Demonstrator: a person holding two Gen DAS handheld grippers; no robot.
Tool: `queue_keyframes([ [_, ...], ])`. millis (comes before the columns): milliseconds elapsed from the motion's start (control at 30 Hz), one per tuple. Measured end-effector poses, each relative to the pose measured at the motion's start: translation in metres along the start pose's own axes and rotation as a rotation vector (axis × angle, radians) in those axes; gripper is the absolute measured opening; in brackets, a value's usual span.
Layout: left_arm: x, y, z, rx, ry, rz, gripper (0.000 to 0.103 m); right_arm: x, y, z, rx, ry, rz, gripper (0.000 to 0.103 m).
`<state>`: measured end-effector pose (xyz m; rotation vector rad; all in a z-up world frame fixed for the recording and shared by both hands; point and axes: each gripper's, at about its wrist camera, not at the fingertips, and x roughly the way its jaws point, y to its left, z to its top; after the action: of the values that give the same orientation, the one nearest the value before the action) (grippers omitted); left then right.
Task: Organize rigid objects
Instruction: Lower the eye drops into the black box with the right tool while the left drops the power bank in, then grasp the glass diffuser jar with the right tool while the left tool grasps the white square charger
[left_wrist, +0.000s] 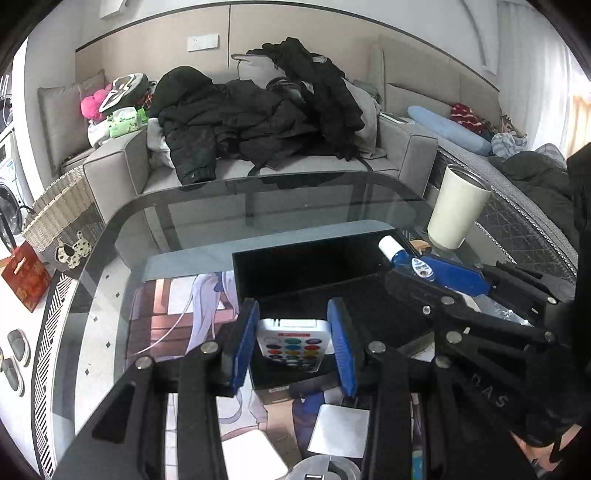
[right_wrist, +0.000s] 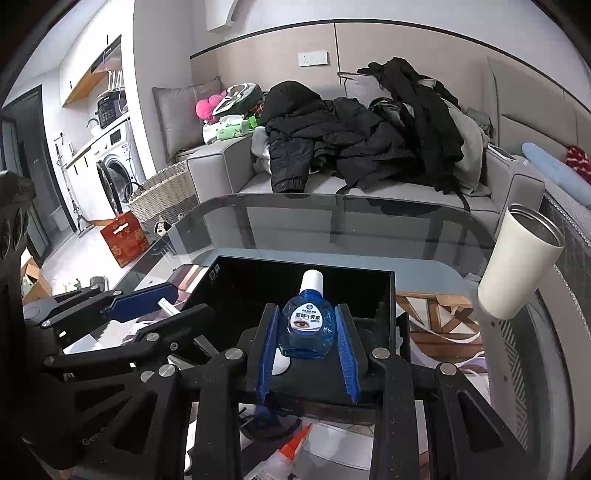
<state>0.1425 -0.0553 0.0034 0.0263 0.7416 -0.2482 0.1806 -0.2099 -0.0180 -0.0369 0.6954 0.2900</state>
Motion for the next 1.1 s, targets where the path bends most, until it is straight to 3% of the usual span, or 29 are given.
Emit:
queue_keyframes([
  [167, 0.0, 0.003, 0.0, -0.02, 0.015, -0.004, 0.04, 0.002, 0.0, -0.002, 0.006, 0.01, 0.001, 0.032],
  [300, -0.008, 0.003, 0.0, -0.013, -0.016, 0.042, 0.059, -0.004, 0.001, -0.003, 0.013, -0.005, -0.012, 0.035],
  [633, -0.057, 0.011, -0.004, -0.011, -0.109, 0.011, 0.068, -0.056, -0.005, 0.0, 0.033, -0.101, 0.009, 0.056],
  [733, -0.072, 0.018, -0.009, -0.025, -0.117, 0.005, 0.073, -0.078, -0.001, -0.003, 0.029, -0.135, 0.01, 0.068],
  [800, -0.078, 0.024, -0.014, -0.032, -0.111, 0.0, 0.073, -0.088, 0.002, -0.007, 0.009, -0.149, 0.008, 0.069],
  [900, -0.079, 0.033, -0.022, -0.044, -0.086, 0.016, 0.077, -0.094, 0.002, -0.017, 0.008, -0.126, 0.01, 0.069],
  [1100, -0.06, 0.038, -0.054, -0.006, 0.015, 0.031, 0.077, -0.074, -0.01, -0.055, 0.026, 0.021, -0.013, 0.069],
])
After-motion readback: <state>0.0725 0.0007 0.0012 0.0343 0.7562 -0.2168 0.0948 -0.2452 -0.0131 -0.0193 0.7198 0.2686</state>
